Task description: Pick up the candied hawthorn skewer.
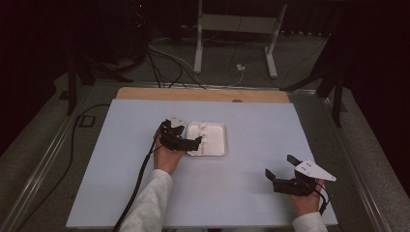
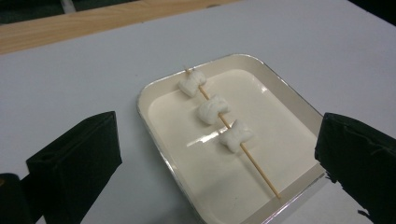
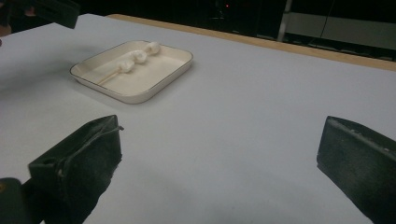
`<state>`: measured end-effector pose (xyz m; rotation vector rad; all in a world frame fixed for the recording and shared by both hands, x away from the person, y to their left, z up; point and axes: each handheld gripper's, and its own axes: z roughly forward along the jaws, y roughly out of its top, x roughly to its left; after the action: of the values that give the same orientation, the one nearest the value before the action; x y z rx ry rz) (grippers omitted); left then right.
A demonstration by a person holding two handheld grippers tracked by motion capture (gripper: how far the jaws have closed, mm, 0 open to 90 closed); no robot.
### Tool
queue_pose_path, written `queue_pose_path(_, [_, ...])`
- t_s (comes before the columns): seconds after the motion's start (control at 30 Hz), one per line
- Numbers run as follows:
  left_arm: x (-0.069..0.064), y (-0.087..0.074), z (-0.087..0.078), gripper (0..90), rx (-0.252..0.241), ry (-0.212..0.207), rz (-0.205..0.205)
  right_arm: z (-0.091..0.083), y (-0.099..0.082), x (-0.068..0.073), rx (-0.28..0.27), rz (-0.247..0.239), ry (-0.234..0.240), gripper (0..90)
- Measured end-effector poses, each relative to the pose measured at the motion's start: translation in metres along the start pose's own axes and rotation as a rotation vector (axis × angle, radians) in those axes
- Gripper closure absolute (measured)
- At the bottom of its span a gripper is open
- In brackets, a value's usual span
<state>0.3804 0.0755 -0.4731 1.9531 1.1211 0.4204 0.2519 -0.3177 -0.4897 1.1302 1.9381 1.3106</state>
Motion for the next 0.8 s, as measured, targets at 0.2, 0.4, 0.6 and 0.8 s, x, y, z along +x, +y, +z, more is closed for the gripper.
queue_pose_path(0.2, [-0.004,-0.004,0.011,1.2,0.029,-0.004,-0.003,0.000,0.000,0.000,0.002,0.001,0.001,0.0])
queue_pose_path(0.4, [-0.011,-0.006,0.022,1.2,0.063,-0.011,-0.001,0.001,0.000,0.000,0.003,0.000,0.001,0.0])
queue_pose_path(0.6, [-0.023,-0.009,0.034,5.4,0.120,-0.008,0.015,0.001,0.000,0.000,0.004,-0.004,0.002,0.0])
queue_pose_path(0.8, [-0.037,-0.015,0.049,18.7,0.186,0.065,0.082,0.000,0.000,0.000,0.003,-0.003,-0.001,0.0])
